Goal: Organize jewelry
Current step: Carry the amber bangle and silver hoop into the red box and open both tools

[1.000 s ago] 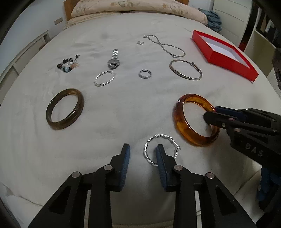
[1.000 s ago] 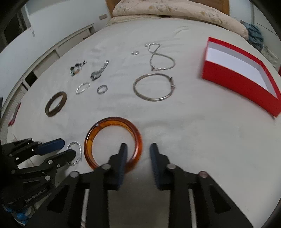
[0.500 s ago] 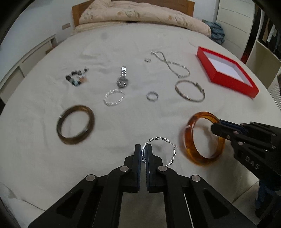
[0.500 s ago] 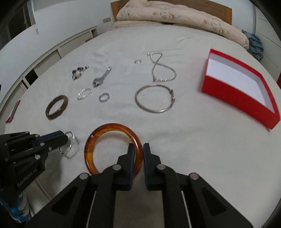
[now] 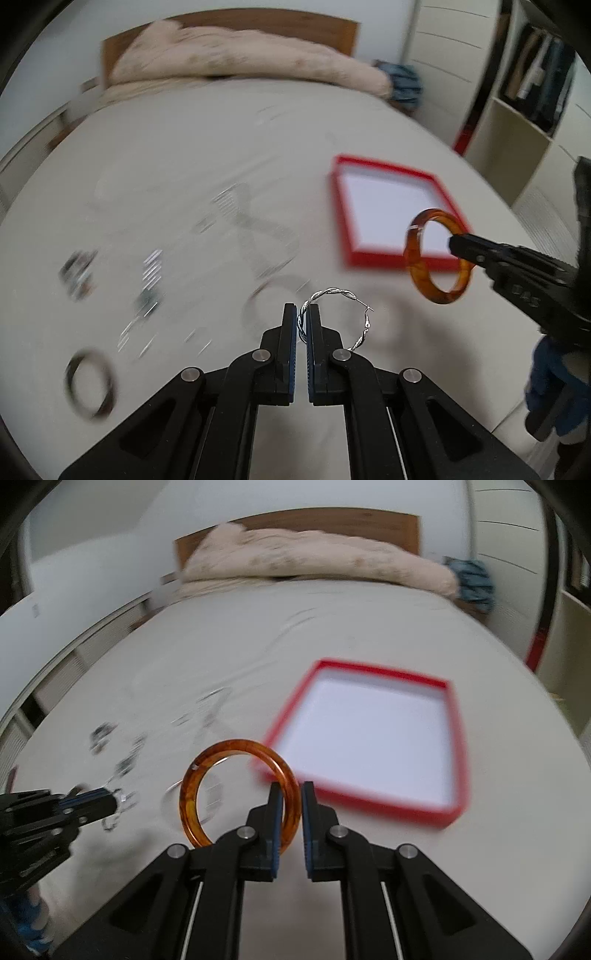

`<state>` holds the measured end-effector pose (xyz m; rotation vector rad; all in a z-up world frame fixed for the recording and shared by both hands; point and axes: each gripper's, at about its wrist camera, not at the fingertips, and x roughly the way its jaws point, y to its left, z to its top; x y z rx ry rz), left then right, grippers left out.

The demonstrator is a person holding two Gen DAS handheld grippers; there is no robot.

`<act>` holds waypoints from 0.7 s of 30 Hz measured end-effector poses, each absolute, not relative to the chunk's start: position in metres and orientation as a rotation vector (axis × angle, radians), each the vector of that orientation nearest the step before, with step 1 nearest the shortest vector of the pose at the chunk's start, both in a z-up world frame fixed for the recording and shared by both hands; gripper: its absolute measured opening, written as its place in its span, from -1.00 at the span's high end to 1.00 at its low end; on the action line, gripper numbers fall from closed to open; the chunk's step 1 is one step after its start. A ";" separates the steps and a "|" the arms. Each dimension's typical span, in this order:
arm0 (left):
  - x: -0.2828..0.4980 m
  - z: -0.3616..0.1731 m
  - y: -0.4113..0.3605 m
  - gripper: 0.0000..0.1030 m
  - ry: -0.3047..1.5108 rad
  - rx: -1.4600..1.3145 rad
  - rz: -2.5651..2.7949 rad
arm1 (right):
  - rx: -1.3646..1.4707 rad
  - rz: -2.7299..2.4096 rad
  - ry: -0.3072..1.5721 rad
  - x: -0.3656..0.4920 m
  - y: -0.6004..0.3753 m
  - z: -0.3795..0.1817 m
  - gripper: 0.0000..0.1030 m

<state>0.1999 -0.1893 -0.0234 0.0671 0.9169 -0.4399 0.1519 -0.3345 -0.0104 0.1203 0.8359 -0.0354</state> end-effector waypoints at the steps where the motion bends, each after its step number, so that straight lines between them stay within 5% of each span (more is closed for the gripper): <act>1: 0.207 -0.022 -0.199 0.91 0.914 0.071 -0.454 | 0.123 -0.059 0.836 0.159 -0.350 -0.010 0.83; 10: 0.293 -0.056 -0.316 0.91 0.969 0.141 -0.555 | 0.081 -0.133 0.954 0.216 -0.427 -0.052 0.83; 21: 0.309 -0.106 -0.329 0.88 1.056 0.222 -0.468 | -0.080 -0.117 1.072 0.229 -0.428 -0.090 0.80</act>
